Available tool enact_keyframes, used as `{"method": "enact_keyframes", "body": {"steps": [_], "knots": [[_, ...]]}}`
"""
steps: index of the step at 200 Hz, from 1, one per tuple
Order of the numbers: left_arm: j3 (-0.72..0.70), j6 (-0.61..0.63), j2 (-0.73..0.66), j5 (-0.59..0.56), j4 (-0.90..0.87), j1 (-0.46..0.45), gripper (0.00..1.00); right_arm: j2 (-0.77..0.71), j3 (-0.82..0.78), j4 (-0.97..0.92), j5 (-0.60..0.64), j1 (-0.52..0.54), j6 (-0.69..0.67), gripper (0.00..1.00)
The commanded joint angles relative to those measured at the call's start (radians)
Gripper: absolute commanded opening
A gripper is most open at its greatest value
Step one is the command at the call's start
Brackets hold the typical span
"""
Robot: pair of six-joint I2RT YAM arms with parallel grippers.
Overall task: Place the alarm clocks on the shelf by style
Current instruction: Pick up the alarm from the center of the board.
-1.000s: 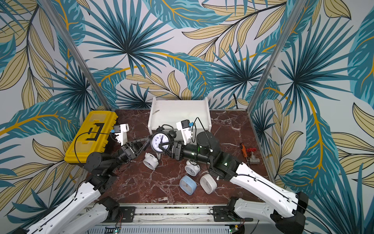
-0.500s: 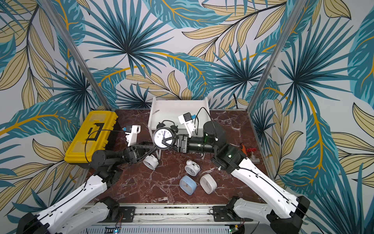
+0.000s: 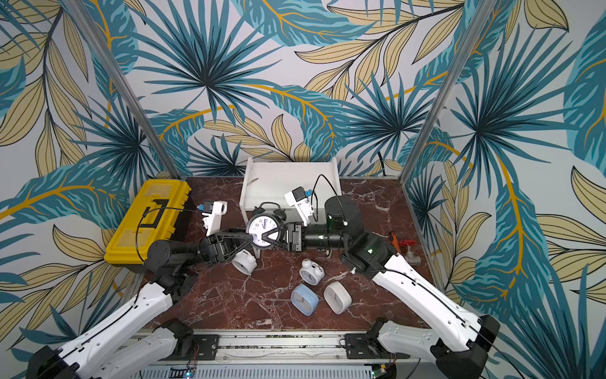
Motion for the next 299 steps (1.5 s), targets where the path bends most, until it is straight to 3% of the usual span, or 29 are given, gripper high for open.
{"method": "enact_keyframes", "body": {"steps": [1,30,45,80,99,131,164,198,209,234,247,277,299], "knots": [[0.026,0.021,-0.01,0.007,-0.002,0.011,0.54,-0.005,-0.023,-0.028,-0.01,-0.005,-0.037,0.04],[0.006,0.007,-0.013,-0.009,0.016,0.009,0.41,-0.002,-0.042,-0.013,-0.016,-0.004,-0.027,0.07],[-0.002,-0.005,-0.014,-0.014,0.03,0.009,0.32,-0.011,-0.059,0.011,-0.009,-0.004,-0.009,0.14],[-0.037,-0.039,-0.022,-0.048,0.073,0.01,0.25,-0.079,-0.107,0.065,0.114,-0.004,0.011,0.69],[-0.055,-0.041,-0.029,-0.061,0.082,0.01,0.24,-0.127,-0.161,0.11,0.16,-0.003,0.013,0.75],[-0.062,-0.05,-0.024,-0.059,0.09,0.009,0.23,-0.127,-0.177,0.123,0.158,-0.004,0.021,0.7],[-0.059,-0.041,-0.02,-0.055,0.073,0.01,0.24,-0.123,-0.182,0.157,0.148,-0.003,0.027,0.47],[-0.053,-0.044,-0.001,-0.024,0.077,0.011,0.25,-0.111,-0.189,0.193,0.13,-0.004,0.04,0.33],[-0.055,-0.044,0.001,-0.021,0.081,0.01,0.35,-0.107,-0.192,0.208,0.117,-0.004,0.047,0.28],[-0.035,-0.015,-0.003,-0.001,0.034,0.012,0.7,-0.106,-0.207,0.231,0.114,-0.004,0.066,0.22],[-0.021,0.009,-0.007,0.013,0.004,0.015,0.79,-0.106,-0.213,0.242,0.105,-0.004,0.074,0.21],[0.011,0.023,-0.011,0.046,-0.015,0.035,0.75,-0.105,-0.221,0.232,0.097,-0.004,0.075,0.2],[0.023,0.032,-0.01,0.055,-0.026,0.046,0.59,-0.101,-0.224,0.225,0.086,-0.003,0.076,0.2]]}}
